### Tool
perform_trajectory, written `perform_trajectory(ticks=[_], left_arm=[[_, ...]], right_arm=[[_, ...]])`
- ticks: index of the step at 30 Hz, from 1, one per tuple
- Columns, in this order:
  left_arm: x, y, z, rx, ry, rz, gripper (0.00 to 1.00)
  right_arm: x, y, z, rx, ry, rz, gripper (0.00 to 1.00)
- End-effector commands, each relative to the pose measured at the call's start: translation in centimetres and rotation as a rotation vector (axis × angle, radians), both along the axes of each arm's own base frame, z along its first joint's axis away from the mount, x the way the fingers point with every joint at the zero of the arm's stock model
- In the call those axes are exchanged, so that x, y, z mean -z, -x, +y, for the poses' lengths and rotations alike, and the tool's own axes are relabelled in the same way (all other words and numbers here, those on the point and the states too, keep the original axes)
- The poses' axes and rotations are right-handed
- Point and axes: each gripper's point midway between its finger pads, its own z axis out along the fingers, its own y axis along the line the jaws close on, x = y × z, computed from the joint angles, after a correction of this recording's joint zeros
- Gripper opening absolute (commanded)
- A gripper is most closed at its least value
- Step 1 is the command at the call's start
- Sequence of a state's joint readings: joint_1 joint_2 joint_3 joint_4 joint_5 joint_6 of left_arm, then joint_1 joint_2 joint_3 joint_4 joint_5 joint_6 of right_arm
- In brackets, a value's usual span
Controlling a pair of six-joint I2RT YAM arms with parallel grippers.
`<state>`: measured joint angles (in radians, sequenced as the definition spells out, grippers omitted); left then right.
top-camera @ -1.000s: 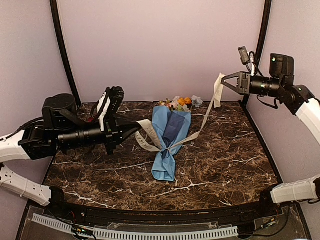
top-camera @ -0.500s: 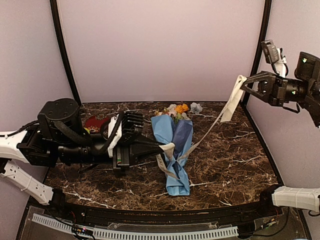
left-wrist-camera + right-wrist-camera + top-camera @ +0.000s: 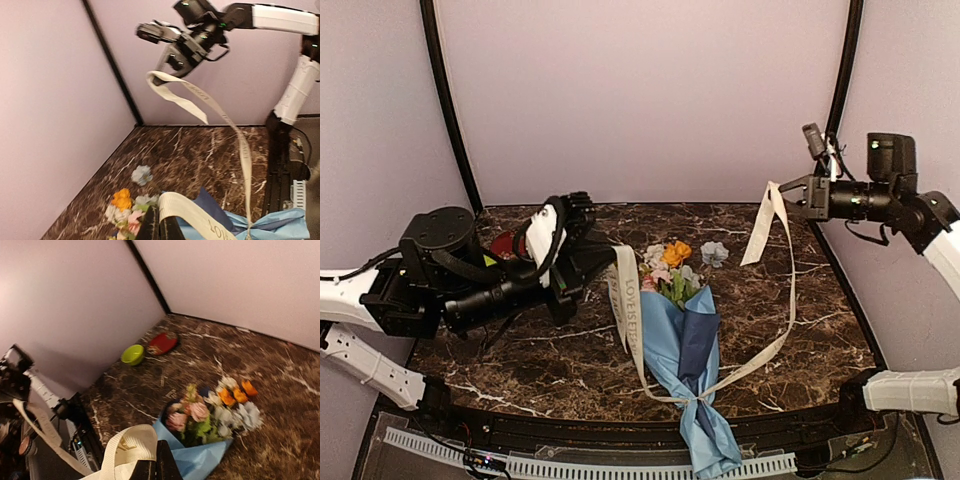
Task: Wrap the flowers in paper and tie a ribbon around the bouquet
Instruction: Adjust the half-tied ribbon at the center of the board.
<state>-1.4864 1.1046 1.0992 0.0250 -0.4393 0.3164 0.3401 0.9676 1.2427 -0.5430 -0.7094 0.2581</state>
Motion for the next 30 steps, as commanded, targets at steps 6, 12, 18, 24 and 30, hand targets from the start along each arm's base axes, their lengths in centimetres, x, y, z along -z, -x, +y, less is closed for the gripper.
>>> perform_trajectory(ticks=[6,12,18,24,30], left_arm=[[1.6,-12.5,12.6,-0.630,0.140,0.239,0.00],[3.8,-15.5,16.2,-0.754,0.114,0.297,0.00],[6.7,-17.1,16.9,-0.775,0.070,0.356,0.00],[9.4,-18.6,17.5,-0.778,0.049,0.418,0.00],[11.6,-21.1,18.7,-0.813,0.007,0.453,0.00]], right_arm=[[12.3,-9.0,-9.1,0.545,0.122,0.358,0.00],[14.8,-10.7,-11.0,0.597,0.146,0.432,0.00],[16.6,-12.2,-12.2,0.628,0.175,0.460,0.00],[16.3,-14.9,-13.9,0.671,0.134,0.495,0.00],[13.2,-19.1,-14.6,0.737,0.040,0.392,0.00]])
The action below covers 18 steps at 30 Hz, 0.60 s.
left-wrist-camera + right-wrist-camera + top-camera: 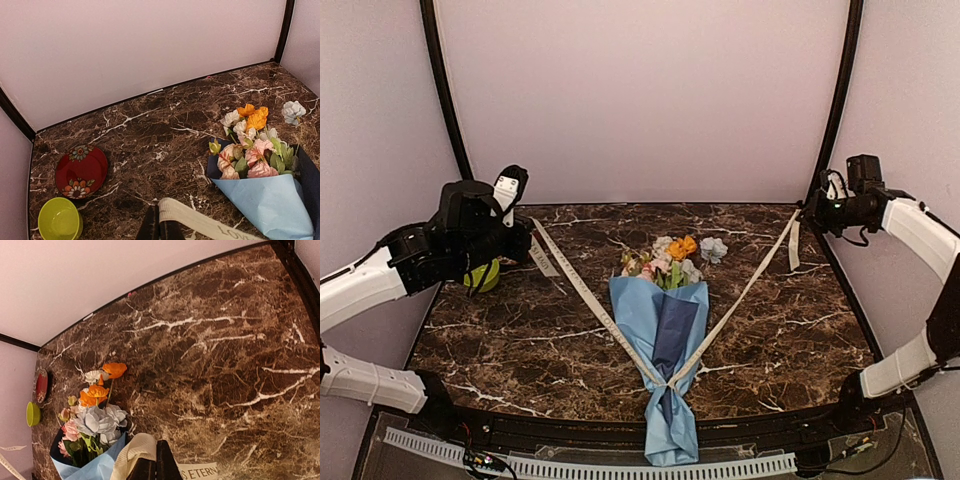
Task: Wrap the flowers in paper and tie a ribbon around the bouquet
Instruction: Adjust the half-tied ribbon at the center of the board.
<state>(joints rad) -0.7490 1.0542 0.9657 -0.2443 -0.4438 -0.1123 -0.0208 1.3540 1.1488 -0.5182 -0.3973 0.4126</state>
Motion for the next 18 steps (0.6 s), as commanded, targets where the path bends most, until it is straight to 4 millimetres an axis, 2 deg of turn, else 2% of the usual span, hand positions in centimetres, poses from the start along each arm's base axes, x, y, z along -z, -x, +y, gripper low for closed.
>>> perform_trajectory(ticks=[1,5,9,11,15,18], left_arm=[[1.4,-1.6,0.2,0.013,0.007,0.039,0.00],[2.3,-3.0,0.4,0.013,-0.002,0.063,0.00],[2.8,-4.3,1.7,-0.013,0.015,0.077,0.00],[2.7,-4.5,1.6,-0.004,0.025,0.080,0.00],[1.4,-3.0,-0.3,0.123,0.115,0.059,0.00],[-0.7,-0.4,-2.3,0.283,0.225,0.015,0.00]], right_arm=[[-4.3,-3.9,-0.6,0.057,-0.027,-0.161,0.00],[-4.6,-5.2,-0.7,0.059,-0.018,-0.162,0.00],[-4.8,-5.5,-1.1,0.073,-0.006,-0.170,0.00],[-4.2,-5.2,-1.1,0.068,-0.009,-0.148,0.00],[-2.1,-2.8,-0.6,0.059,-0.029,-0.090,0.00],[1.4,0.9,-0.4,0.074,0.001,0.004,0.00]])
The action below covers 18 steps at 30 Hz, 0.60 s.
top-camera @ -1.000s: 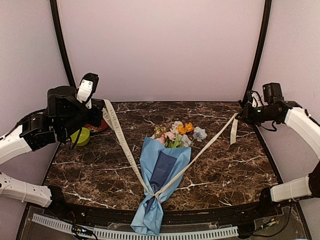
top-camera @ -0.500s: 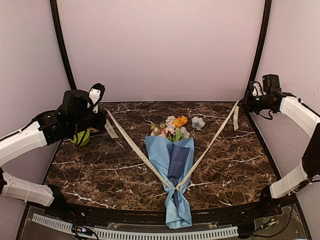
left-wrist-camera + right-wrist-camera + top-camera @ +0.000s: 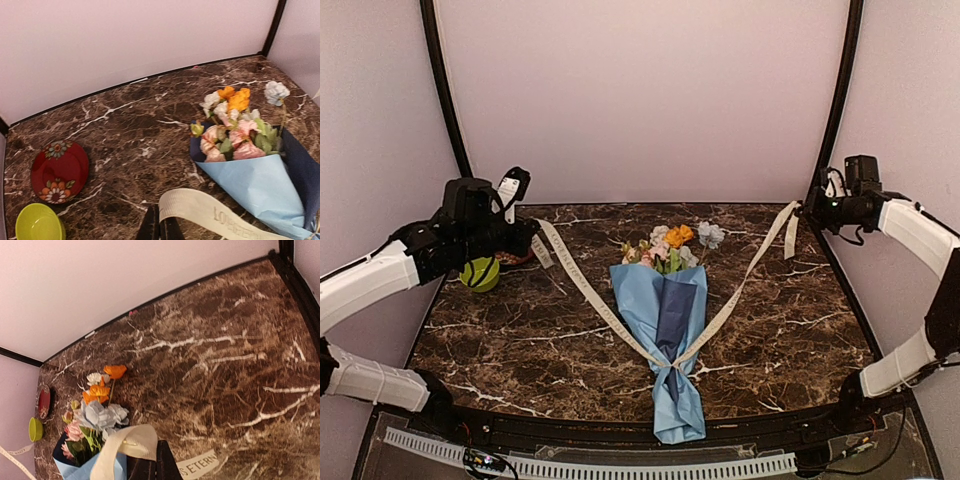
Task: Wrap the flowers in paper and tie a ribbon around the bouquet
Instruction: Adjust the half-tied ribbon at the center of the board, then pass from the left arm to the right
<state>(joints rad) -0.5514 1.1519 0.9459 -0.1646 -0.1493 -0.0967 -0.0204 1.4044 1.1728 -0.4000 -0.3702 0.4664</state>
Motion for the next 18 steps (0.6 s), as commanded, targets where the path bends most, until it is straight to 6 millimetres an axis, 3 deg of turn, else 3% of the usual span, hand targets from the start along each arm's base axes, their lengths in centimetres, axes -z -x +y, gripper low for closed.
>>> perform_trajectory(ticks=[1,2,4,6,8,9,10,12,14,16,18], left_arm=[[-4.8,4.1,-3.5,0.253,0.203,-0.114,0.00],[-5.7,5.4,-4.4,0.316,0.224,-0.138,0.00],[-7.7,8.5,-6.6,0.453,0.252,-0.199,0.00],[-9.3,11.3,-8.8,0.581,0.267,-0.243,0.00],[-10.7,13.6,-10.5,0.688,0.293,-0.255,0.00],[-11.2,14.6,-11.3,0.729,0.303,-0.256,0.00],[-11.7,15.2,-11.8,0.757,0.308,-0.260,0.00],[-12.6,16.2,-12.7,0.806,0.312,-0.276,0.00],[-13.8,17.1,-13.6,0.850,0.328,-0.305,0.00],[-15.4,18.1,-14.2,0.889,0.358,-0.344,0.00],[-17.0,18.7,-14.6,0.919,0.382,-0.383,0.00]], right_arm=[[3.2,5.1,0.5,0.014,0.035,0.096,0.00],[4.1,6.4,0.7,0.015,0.057,0.123,0.07],[6.0,8.8,0.8,0.019,0.100,0.175,0.37],[7.0,10.6,0.5,0.024,0.142,0.212,0.59],[6.0,11.3,0.6,0.010,0.172,0.183,0.91],[4.7,11.3,1.4,-0.024,0.174,0.141,0.98],[3.1,11.2,2.8,-0.083,0.162,0.080,1.00],[-0.8,11.8,8.0,-0.299,0.121,-0.074,1.00],[-3.9,14.1,14.3,-0.568,0.037,-0.208,1.00],[-5.1,17.5,20.1,-0.808,-0.020,-0.288,1.00],[-4.8,21.4,25.1,-1.024,-0.025,-0.340,1.00]])
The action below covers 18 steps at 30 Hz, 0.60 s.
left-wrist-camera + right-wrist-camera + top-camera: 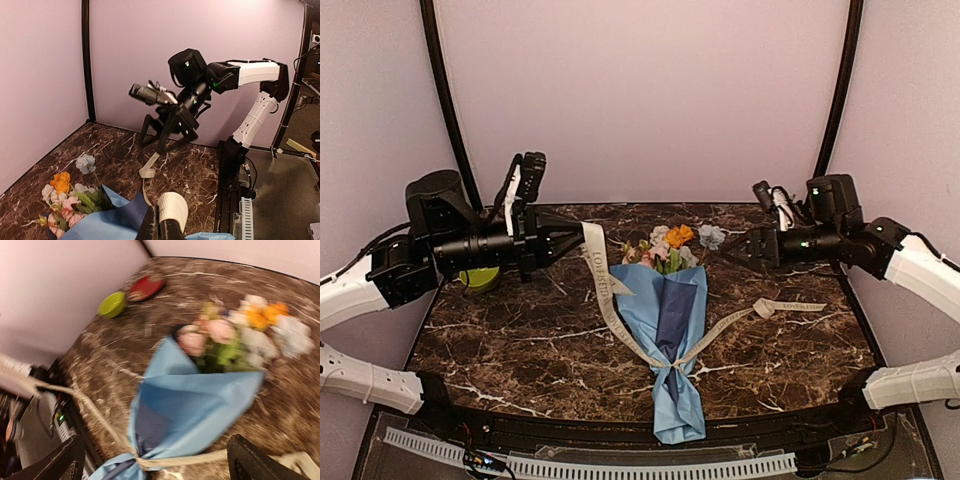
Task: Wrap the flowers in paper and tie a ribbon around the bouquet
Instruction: Pass from the left arm to the right
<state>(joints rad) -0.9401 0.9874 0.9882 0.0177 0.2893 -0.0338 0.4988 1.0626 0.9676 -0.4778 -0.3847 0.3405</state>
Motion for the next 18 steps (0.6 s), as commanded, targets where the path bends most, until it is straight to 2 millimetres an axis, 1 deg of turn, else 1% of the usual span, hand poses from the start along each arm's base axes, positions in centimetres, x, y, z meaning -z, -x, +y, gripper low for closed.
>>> perform_trajectory(ticks=[1,2,3,4,6,9,11,13,14,17,18], left_arm=[[-5.5,2.2,-0.7,0.095,0.117,-0.119,0.00],[-5.9,2.2,-0.7,0.092,0.124,-0.127,0.00],[-6.2,2.0,-0.7,0.080,0.129,-0.137,0.00],[-6.4,1.9,-0.5,0.070,0.134,-0.146,0.00],[-6.6,1.7,-0.4,0.056,0.136,-0.162,0.00],[-6.4,1.5,-0.5,0.051,0.128,-0.166,0.00],[-6.2,1.3,-0.6,0.040,0.122,-0.165,0.00],[-6.2,1.2,-0.6,0.035,0.120,-0.165,0.00],[-6.2,1.1,-0.6,0.032,0.120,-0.166,0.00],[-6.2,0.9,-0.5,0.017,0.114,-0.176,0.00],[-6.2,0.8,-0.4,0.009,0.111,-0.180,0.00]], right_arm=[[-2.9,8.0,11.1,-0.542,-0.109,-0.180,0.99],[-2.6,9.7,12.8,-0.624,-0.121,-0.185,0.98],[-2.0,10.7,14.1,-0.680,-0.130,-0.179,0.97],[-1.9,11.8,15.2,-0.723,-0.148,-0.182,0.96],[-0.3,12.8,17.0,-0.775,-0.135,-0.171,0.94],[1.6,12.8,18.3,-0.788,-0.111,-0.157,0.92],[2.5,12.9,18.8,-0.795,-0.115,-0.136,0.86],[3.1,12.6,19.1,-0.777,-0.122,-0.130,0.79],[3.4,12.4,19.2,-0.760,-0.126,-0.126,0.75],[4.0,11.5,19.7,-0.706,-0.143,-0.118,0.51],[4.2,11.5,19.9,-0.702,-0.148,-0.111,0.46]])
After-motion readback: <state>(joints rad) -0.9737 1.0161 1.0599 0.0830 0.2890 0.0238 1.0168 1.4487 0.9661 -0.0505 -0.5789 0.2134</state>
